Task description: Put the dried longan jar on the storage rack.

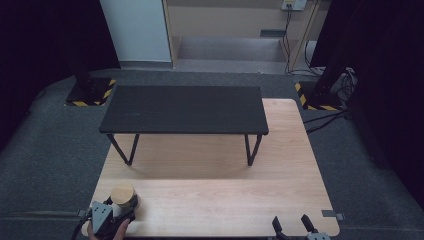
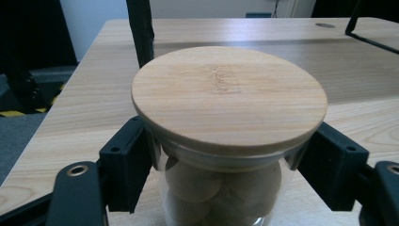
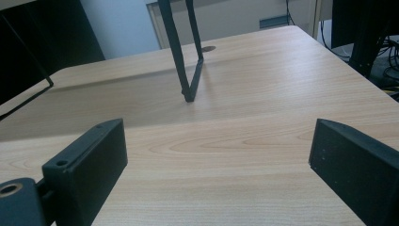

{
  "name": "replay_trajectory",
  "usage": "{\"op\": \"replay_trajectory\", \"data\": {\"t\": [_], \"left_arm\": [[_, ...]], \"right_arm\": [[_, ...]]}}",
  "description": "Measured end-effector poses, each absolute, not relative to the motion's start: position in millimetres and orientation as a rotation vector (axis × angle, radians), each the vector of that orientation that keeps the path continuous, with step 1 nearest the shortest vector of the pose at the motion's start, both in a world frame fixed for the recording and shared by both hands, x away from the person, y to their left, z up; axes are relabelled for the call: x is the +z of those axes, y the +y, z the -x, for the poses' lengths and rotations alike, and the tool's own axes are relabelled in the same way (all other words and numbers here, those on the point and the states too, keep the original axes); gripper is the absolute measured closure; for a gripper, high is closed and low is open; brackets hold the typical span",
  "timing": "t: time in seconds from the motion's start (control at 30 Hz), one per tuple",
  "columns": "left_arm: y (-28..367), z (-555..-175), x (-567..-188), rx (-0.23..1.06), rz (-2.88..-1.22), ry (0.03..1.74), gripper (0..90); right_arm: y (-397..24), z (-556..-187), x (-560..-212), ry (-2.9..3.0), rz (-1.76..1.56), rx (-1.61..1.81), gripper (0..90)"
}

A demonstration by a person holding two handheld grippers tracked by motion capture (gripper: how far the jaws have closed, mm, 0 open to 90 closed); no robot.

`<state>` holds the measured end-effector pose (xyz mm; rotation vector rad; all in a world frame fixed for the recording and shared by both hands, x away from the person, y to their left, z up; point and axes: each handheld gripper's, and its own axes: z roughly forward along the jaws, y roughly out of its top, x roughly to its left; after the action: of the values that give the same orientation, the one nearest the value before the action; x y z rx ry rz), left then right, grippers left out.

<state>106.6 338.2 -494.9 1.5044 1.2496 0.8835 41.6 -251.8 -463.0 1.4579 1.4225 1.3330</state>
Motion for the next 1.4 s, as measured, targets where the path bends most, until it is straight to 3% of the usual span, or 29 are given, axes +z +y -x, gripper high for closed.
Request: {"op": "replay_trajectory", "data": {"t": [0.63,0.93,1.4], "left_arm": [[354,-97,-411,0.856,-1.492,1.148,24.1],[361,-114,-357,0.853,-1.499,1.067,24.1],[372,-144,-305,0.839,-1.479,1.013,24.2]], "right_arm": [[-251,-40,-459,1.420,-1.446,1.361,5.1],[-251,-39,-458,1.414,-1.444,1.365,5.1],[-250,-38,-453,1.408,-1.432,1.367,5.2]]}}
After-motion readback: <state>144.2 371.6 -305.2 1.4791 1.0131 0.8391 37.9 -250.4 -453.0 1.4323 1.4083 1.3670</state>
